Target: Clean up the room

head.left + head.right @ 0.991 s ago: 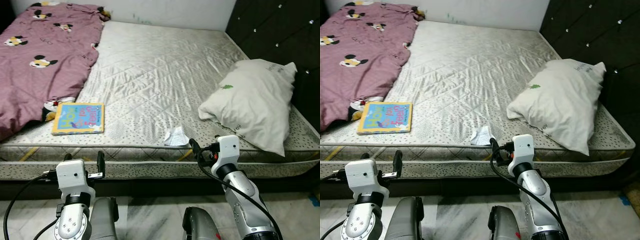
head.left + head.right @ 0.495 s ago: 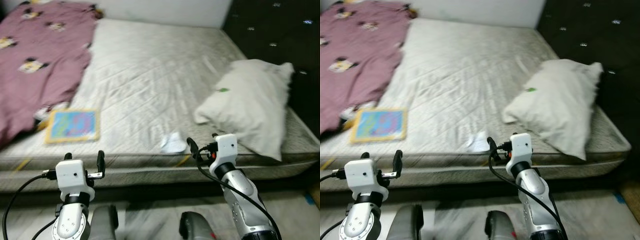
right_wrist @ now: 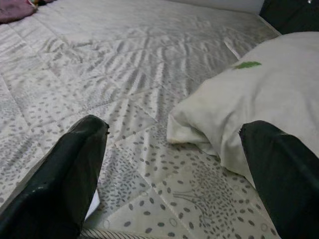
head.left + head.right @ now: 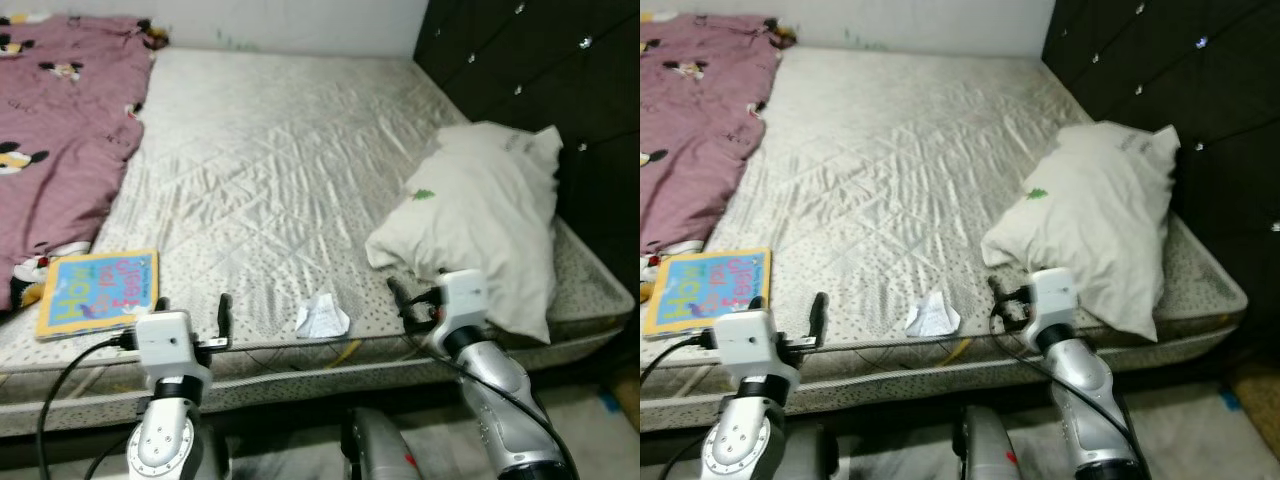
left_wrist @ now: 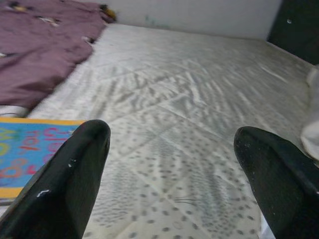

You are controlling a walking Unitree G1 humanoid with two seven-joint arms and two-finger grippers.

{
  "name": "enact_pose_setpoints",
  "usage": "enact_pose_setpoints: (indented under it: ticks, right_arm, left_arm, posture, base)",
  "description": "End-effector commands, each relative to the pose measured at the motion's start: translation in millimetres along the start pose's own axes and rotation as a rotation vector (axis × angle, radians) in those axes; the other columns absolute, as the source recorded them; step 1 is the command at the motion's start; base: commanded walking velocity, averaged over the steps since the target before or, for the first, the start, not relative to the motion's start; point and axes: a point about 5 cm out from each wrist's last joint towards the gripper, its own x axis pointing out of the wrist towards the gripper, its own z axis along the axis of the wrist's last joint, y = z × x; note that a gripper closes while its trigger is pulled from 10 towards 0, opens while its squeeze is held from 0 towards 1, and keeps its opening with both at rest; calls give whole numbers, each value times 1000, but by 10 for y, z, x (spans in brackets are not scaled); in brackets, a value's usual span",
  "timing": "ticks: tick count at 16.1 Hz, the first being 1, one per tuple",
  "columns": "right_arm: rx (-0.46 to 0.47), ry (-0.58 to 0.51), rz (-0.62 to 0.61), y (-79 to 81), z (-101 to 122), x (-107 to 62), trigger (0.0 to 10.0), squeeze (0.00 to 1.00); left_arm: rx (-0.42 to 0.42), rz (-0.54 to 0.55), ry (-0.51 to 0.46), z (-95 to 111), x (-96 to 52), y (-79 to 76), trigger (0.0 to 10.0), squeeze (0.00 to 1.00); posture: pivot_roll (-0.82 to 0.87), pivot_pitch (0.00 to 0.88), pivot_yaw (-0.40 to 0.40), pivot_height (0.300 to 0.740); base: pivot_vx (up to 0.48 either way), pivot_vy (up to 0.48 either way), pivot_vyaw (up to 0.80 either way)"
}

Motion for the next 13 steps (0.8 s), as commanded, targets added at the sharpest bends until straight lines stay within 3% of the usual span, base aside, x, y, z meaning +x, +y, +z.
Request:
enact_pose_setpoints:
  ticks: [1, 6, 10, 11, 13]
  right_arm:
    - [-1, -12, 30, 79, 18, 23, 10000, 0]
    - [-12, -7, 40, 83, 7, 29, 10000, 0]
    - [-19, 81, 64, 88, -101, 29, 10000, 0]
    - [32, 97, 43, 64, -117, 24, 10000, 0]
    - [37, 109, 42, 56, -131, -5, 10000, 0]
  left_arm:
    - [10, 20, 24, -37, -32, 62, 10000, 0]
    - [9, 18, 28, -33, -37, 50, 10000, 0]
    - [10, 12, 36, -14, -88, 38, 10000, 0]
    - [9, 15, 38, 16, -116, 49, 10000, 0]
    - [4, 20, 43, 47, -148, 60, 10000, 0]
  posture:
    - [4, 78, -99, 588]
    - [11, 86, -103, 588]
    - [19, 133, -116, 588]
    - [25, 151, -119, 588]
    - [23, 176, -122, 584]
  base:
    - [0, 0, 0]
    - [0, 0, 800]
    - [0, 0, 0]
    - [0, 0, 0]
    - [0, 0, 0]
